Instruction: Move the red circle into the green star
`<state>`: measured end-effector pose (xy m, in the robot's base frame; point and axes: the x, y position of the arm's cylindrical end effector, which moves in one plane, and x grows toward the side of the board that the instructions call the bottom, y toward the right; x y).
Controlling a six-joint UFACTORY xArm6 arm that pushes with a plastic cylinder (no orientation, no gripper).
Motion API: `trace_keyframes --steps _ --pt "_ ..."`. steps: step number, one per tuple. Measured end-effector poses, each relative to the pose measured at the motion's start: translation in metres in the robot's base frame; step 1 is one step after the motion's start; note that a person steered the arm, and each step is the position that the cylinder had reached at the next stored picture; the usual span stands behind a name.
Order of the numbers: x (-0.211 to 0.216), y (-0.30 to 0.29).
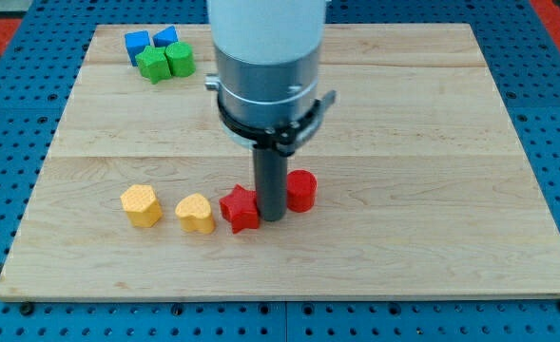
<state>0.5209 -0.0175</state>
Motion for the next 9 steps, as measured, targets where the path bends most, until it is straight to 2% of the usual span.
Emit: trace_keyframes --steps 2,5,6,7,9 --pt "-0.057 -0.028" --pt "-0.050 0.053" --pt "-0.047 0.112" --pt "0.000 0.070" --pt "-0.038 -0.052"
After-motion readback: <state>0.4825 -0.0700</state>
